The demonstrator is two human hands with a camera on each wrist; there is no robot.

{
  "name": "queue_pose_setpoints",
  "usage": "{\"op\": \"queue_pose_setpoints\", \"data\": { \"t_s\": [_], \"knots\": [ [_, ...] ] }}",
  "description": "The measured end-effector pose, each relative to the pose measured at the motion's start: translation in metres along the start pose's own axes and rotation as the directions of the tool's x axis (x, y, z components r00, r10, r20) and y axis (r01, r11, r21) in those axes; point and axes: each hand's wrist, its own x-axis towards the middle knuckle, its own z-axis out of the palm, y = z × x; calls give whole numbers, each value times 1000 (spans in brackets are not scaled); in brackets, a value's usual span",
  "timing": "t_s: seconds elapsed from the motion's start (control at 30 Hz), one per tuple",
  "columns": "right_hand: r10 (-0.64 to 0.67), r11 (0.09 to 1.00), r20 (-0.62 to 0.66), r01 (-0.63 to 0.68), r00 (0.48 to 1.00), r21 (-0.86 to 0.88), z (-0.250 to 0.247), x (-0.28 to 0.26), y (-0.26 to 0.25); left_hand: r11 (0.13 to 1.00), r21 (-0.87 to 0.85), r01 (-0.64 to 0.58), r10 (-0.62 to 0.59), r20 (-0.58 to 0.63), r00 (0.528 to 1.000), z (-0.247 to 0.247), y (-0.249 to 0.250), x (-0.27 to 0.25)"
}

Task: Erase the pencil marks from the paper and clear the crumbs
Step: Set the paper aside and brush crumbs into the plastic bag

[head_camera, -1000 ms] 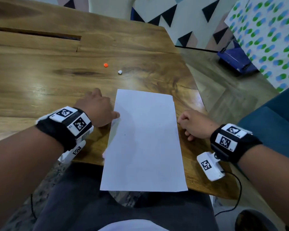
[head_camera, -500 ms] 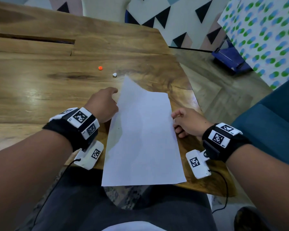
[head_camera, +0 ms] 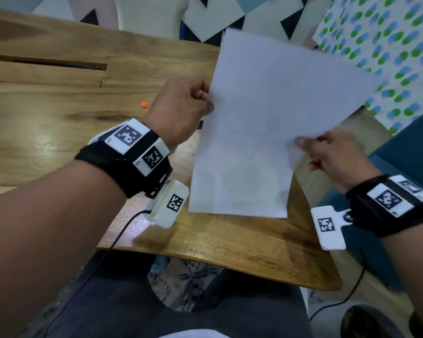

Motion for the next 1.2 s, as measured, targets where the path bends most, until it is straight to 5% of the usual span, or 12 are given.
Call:
{"op": "queue_pose_setpoints", "data": {
  "t_s": [0.13,0.23,0.33,0.5,0.7,0.87,1.2],
  "knots": [
    [-279,955,-203,249,939,-162,-40,-18,-28,988,-63,-144,147,32,989,16,30,0],
    [-353,929,-263,304,898,-209,-63,-31,-35,954,-131,-269,280,71,957,26,45,-3],
    [-329,921,-237,254,914,-296,-64,-40,-27,953,-71,-295,301,80,950,33,41,-7],
    [-162,924,-194,79,968,-375,-52,-41,-15,980,144,-140,129,88,988,26,3,-14],
    [-263,921,-64,230,963,-314,-8,-21,-75,976,151,-159,172,-73,982,-41,20,-10],
    [-200,959,198,233,959,-160,79,16,-96,979,204,-9,54,-216,975,-121,3,-21],
    [139,933,522,66,841,-355,239,41,-51,788,414,456,-296,-394,870,-213,-91,-72]
  ]
}}
